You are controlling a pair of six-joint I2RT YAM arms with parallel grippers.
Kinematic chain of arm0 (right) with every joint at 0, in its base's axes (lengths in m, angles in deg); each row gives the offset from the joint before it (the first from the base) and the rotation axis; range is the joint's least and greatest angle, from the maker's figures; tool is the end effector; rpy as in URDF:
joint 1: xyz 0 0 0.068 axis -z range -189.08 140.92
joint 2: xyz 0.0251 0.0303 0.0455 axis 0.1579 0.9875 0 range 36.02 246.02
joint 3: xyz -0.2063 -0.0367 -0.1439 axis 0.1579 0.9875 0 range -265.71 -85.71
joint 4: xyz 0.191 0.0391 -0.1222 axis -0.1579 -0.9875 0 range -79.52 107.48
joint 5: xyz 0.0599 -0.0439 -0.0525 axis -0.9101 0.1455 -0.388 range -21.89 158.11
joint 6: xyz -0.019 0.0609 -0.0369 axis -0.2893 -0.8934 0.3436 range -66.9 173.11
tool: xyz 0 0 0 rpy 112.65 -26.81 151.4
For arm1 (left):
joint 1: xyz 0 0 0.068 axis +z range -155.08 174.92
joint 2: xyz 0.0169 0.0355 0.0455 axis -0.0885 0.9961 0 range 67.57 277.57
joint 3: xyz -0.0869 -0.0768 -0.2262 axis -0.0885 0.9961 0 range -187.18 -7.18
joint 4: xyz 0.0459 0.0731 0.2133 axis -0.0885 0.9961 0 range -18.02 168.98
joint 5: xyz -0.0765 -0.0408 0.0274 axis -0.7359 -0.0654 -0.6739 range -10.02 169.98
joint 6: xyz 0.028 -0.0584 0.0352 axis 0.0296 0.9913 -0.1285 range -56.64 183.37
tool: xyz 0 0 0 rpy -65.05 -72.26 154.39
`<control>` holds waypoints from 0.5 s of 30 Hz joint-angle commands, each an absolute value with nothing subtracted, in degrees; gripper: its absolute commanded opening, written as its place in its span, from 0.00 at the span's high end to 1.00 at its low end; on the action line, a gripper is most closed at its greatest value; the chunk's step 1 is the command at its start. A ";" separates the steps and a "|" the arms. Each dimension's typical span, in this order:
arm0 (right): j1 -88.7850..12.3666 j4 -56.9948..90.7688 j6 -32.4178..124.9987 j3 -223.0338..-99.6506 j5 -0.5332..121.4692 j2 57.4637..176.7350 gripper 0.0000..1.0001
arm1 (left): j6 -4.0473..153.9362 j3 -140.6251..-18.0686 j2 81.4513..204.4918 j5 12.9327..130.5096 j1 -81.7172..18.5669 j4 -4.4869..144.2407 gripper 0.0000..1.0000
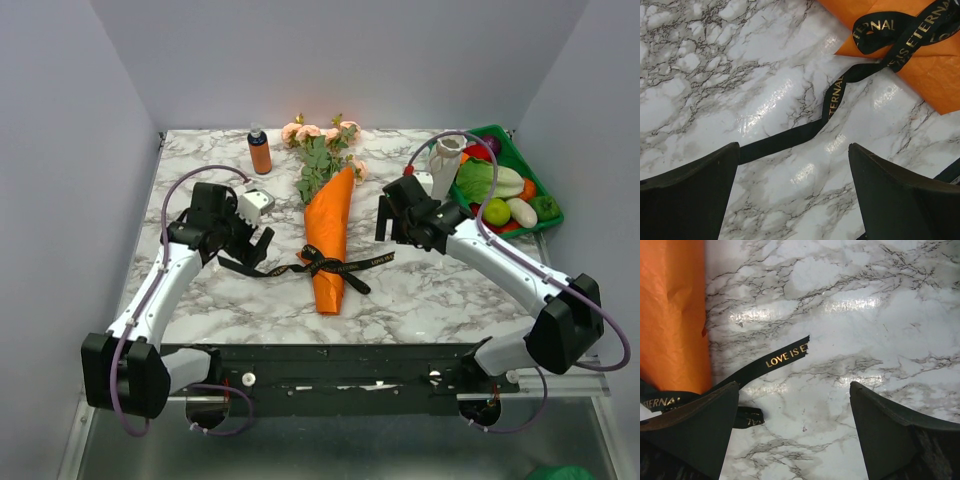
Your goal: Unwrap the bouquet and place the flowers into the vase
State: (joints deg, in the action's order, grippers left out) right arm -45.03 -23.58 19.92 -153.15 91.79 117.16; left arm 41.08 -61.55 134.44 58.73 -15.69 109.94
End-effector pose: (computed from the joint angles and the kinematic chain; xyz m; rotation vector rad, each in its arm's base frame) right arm 0.2389 0.1425 0.2571 0.1024 2.4137 0.0181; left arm 0.2187 -0.0638 0.2501 0.8341 2.2538 -0.3599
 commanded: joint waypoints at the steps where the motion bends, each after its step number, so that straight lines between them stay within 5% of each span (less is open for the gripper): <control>1: -45.03 -26.46 16.20 -154.44 93.69 119.25 0.03 | 36.56 -60.88 137.42 56.43 -17.29 106.17 0.02; 15: -45.12 -23.39 10.04 -147.85 89.56 115.65 0.06 | 29.70 -60.79 153.17 60.03 -27.22 103.18 0.10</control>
